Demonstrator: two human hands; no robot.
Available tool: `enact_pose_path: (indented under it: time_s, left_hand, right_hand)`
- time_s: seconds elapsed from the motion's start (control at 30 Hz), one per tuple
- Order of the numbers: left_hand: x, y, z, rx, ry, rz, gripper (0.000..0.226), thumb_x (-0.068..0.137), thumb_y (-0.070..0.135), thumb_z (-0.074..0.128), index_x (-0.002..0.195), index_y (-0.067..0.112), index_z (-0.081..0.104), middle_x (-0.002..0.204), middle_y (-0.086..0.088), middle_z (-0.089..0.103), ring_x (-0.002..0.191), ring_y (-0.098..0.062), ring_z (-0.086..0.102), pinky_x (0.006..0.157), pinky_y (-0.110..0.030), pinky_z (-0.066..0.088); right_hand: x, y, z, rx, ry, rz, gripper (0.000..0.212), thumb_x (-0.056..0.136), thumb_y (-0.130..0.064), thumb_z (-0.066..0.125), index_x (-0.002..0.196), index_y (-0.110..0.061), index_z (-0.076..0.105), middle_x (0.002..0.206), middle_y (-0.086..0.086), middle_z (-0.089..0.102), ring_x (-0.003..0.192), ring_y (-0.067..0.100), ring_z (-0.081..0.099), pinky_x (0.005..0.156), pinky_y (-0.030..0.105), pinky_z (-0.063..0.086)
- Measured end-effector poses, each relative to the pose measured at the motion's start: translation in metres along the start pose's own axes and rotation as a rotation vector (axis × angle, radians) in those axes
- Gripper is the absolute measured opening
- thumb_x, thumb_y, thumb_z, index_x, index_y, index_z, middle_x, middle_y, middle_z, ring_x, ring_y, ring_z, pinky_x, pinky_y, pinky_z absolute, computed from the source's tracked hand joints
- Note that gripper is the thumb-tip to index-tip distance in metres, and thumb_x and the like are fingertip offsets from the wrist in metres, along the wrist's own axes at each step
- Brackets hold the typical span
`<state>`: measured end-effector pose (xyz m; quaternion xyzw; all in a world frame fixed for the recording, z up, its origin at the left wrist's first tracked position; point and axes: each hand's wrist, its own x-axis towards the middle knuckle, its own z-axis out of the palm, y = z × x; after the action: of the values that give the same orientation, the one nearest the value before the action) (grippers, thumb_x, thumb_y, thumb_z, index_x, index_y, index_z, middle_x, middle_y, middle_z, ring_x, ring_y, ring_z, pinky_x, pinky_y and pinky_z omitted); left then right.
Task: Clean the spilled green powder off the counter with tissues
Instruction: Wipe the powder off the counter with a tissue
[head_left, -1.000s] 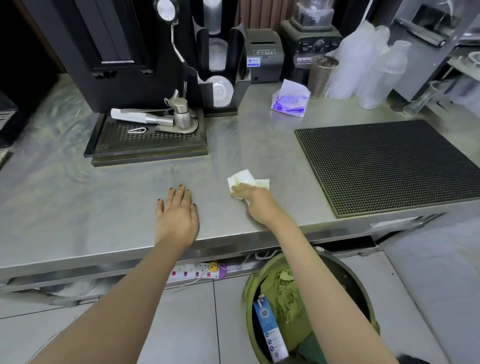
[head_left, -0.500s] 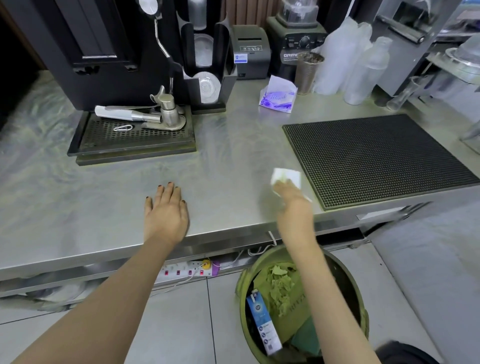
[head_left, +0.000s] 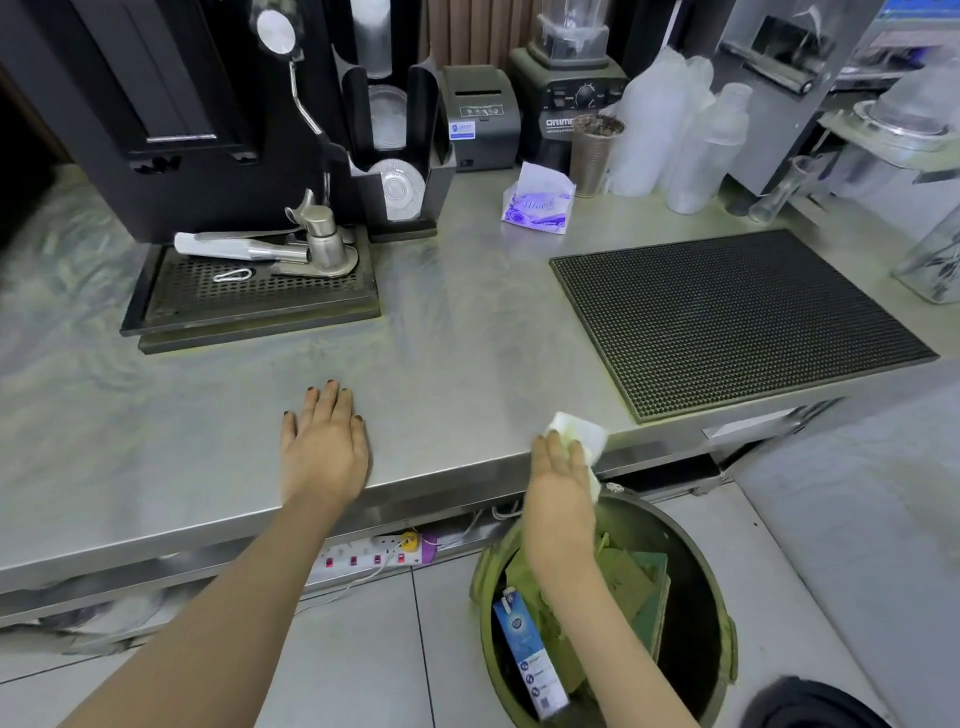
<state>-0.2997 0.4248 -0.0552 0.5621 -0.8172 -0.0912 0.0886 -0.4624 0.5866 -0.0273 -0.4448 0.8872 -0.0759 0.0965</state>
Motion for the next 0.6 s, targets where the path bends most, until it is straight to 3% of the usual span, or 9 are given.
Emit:
enact_pose_path:
  time_s: [0.07,0.2,0.3,0.37,0.5,0.6]
  left_hand:
    - [0.000,0.000,0.000,0.003,-0.002,-0.001,0.047,0.097,0.024,0.024,0.142,0.011,0.029,0.153,-0.004,0.020,0.142,-0.021,0.011,0.115,-0.042,0.008]
    - [0.000,0.000,0.000,0.012,-0.002,0.002,0.047,0.098,0.025,0.023,0.143,0.011,0.028,0.154,-0.004,0.019,0.142,-0.021,0.011,0.115,-0.042,0.008]
    - [0.000,0.000,0.000,0.011,-0.003,0.001,0.047,0.098,0.025,0.022,0.143,0.012,0.028,0.154,-0.003,0.018,0.142,-0.021,0.010,0.115,-0.042,0.007]
    - [0.000,0.001,0.000,0.009,-0.002,0.004,0.047,0.098,0.025,0.022,0.143,0.012,0.028,0.154,-0.003,0.018,0.142,-0.021,0.010,0.116,-0.042,0.007]
    - [0.000,0.000,-0.001,0.005,-0.007,0.000,0.047,0.098,0.026,0.022,0.143,0.013,0.027,0.154,-0.003,0.018,0.142,-0.020,0.009,0.116,-0.042,0.007]
    - [0.000,0.000,-0.001,0.009,-0.011,-0.001,0.048,0.098,0.026,0.020,0.143,0.014,0.026,0.154,-0.002,0.017,0.143,-0.020,0.008,0.116,-0.041,0.006]
  right_hand:
    - [-0.013,0.010,-0.016,0.046,0.012,0.034,0.063,0.089,0.003,0.046,0.144,-0.004,0.016,0.154,0.011,0.014,0.143,0.028,0.007,0.119,0.037,0.008]
    - [0.028,-0.012,-0.037,0.401,0.278,-0.043,0.061,0.082,0.018,0.038,0.139,-0.003,0.033,0.149,0.012,0.030,0.143,0.026,0.010,0.116,0.029,0.007]
    - [0.103,-0.040,-0.040,0.507,0.228,-0.116,0.048,0.084,0.013,0.037,0.130,0.001,0.046,0.140,0.019,0.040,0.134,0.033,0.029,0.113,0.034,0.021]
    - [0.152,-0.063,-0.033,0.448,0.162,-0.113,0.038,0.089,0.004,0.037,0.125,0.001,0.049,0.134,0.021,0.043,0.125,0.034,0.038,0.103,0.035,0.031]
    - [0.186,-0.106,0.006,0.220,-0.065,-0.365,0.039,0.092,0.002,0.032,0.129,0.001,0.044,0.136,0.020,0.042,0.125,0.032,0.039,0.099,0.039,0.033]
    - [0.187,-0.104,0.024,0.088,-0.056,-0.451,0.044,0.089,0.004,0.033,0.132,-0.004,0.040,0.139,0.013,0.039,0.127,0.029,0.035,0.099,0.041,0.032]
